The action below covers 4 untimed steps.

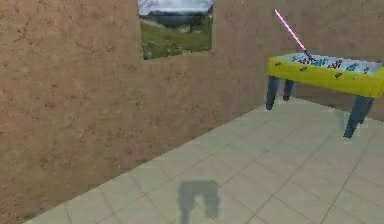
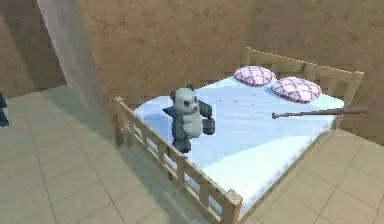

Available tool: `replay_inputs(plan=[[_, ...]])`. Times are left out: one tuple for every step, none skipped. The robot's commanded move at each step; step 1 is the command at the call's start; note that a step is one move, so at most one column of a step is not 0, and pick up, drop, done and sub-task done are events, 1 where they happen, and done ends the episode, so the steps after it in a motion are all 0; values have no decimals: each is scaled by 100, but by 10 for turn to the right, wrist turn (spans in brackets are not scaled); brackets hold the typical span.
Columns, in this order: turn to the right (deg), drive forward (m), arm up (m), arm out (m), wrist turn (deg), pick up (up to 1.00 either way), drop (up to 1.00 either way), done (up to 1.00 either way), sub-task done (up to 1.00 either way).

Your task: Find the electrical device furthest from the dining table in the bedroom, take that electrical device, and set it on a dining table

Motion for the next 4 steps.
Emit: replay_inputs(plan=[[450,0,0,0,0,0,0,0,0],[30,0,0,0,0,0,0,0,0],[0,100,0,0,0,0,0,0,0],[0,100,0,0,0,0,0,0,0]])
